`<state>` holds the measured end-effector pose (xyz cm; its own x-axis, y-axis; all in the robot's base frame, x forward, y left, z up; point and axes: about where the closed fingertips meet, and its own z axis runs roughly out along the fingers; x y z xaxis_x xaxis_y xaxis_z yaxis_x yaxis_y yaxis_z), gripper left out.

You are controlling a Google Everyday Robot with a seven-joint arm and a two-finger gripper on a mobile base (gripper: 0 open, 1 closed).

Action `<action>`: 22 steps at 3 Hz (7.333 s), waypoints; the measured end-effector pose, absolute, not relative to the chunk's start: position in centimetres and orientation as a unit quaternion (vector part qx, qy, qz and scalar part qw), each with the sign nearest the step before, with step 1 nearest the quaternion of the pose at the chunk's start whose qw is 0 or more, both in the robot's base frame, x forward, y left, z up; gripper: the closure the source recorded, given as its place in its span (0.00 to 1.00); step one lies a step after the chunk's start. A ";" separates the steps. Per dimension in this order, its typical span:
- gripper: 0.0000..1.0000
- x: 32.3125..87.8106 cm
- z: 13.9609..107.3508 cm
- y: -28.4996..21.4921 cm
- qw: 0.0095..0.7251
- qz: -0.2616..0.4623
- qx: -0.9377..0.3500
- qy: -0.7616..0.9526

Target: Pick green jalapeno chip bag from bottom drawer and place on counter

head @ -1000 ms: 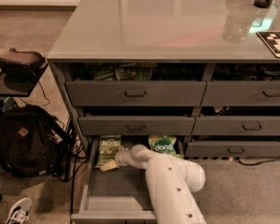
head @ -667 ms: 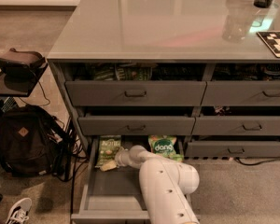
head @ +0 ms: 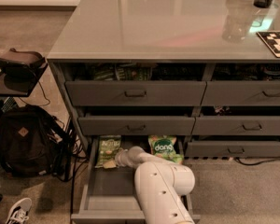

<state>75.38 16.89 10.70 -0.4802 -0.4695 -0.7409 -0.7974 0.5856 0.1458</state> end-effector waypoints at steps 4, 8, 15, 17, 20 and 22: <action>1.00 71.6 16.7 12.1 0.353 0.294 -0.388 0.799; 1.00 66.1 16.0 6.8 0.108 0.343 -0.498 0.789; 1.00 67.5 34.5 10.0 0.182 0.254 -0.451 0.836; 1.00 58.2 36.1 11.7 0.181 0.311 -0.421 0.832; 1.00 52.8 48.8 14.4 0.260 0.234 -0.323 0.879; 1.00 47.9 56.9 11.1 0.332 0.176 -0.230 0.898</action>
Offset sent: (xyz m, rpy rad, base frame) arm -0.0007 -0.0119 0.0073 0.0400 -0.0404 -0.0332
